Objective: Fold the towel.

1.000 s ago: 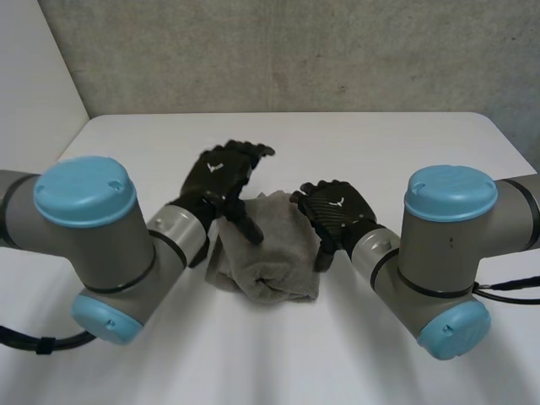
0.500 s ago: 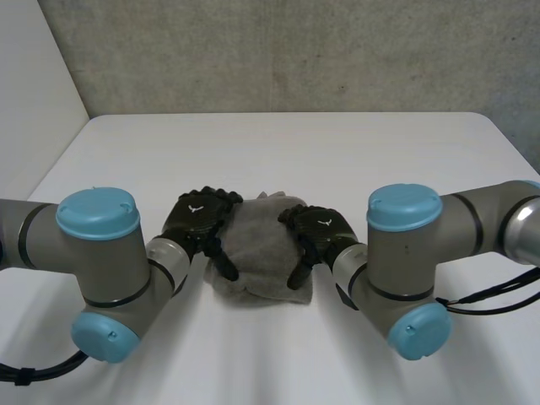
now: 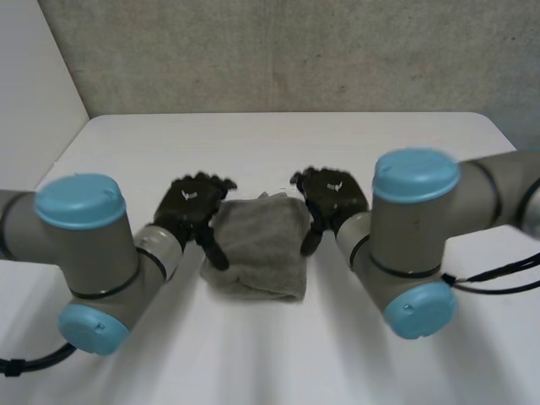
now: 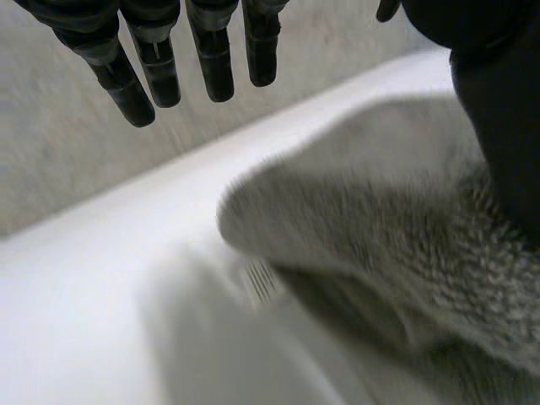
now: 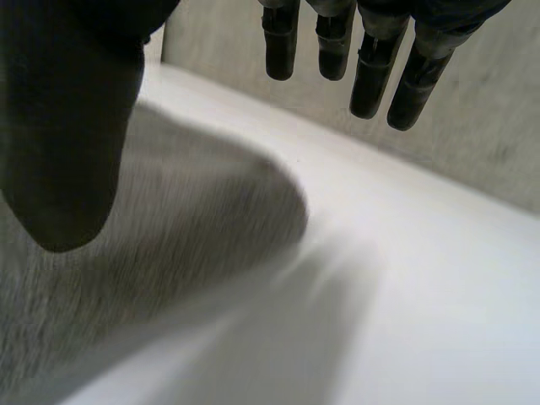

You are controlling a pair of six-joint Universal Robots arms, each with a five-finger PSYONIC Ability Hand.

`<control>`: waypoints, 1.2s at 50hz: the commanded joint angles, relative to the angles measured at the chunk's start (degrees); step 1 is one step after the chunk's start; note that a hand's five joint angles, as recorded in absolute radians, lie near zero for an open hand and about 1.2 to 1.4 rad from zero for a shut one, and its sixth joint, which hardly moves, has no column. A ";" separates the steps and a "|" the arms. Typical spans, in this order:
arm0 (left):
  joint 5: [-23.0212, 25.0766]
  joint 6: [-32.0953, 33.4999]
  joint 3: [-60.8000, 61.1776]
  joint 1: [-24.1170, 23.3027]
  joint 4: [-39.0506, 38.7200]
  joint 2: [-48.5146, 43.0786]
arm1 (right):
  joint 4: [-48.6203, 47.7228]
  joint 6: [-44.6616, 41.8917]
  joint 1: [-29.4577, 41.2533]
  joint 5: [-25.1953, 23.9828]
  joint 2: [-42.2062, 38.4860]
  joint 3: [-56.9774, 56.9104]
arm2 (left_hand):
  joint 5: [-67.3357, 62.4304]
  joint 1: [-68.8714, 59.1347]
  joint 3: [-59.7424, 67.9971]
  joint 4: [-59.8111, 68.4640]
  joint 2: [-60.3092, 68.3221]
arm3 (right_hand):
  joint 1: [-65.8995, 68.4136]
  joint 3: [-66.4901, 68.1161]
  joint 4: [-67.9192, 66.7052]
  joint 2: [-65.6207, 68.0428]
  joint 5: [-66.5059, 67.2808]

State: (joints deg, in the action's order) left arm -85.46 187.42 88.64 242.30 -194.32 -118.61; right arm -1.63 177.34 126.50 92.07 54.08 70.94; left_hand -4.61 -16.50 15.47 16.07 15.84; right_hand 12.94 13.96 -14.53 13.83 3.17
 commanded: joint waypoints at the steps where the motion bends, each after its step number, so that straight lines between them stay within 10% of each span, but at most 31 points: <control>1: -0.50 -0.91 -2.24 -0.16 1.75 10.31 | 0.92 -5.41 -0.99 0.21 11.46 1.13 | 3.38 5.28 -4.24 -4.84 -4.61 | -2.94 -3.96 4.53 -3.83 -3.17; 22: -5.51 -9.62 -12.97 0.37 20.38 20.79 | 6.27 -7.18 -7.94 3.91 24.41 -1.14 | 3.39 5.28 -4.24 -4.84 -4.62 | -2.94 -3.96 4.53 -3.83 -3.17; 60: -5.60 -9.70 -12.53 0.89 20.74 21.23 | 11.38 -2.52 -9.69 2.77 20.98 -3.79 | 3.39 5.28 -4.24 -4.84 -4.62 | -2.94 -3.96 4.53 -3.83 -3.17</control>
State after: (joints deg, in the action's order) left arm -91.16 177.79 76.01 243.08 -173.50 -97.72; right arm 9.11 174.51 116.39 95.37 75.79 67.41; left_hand -4.16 -16.51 13.86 14.77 14.53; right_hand 12.93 13.96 -14.53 13.83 3.17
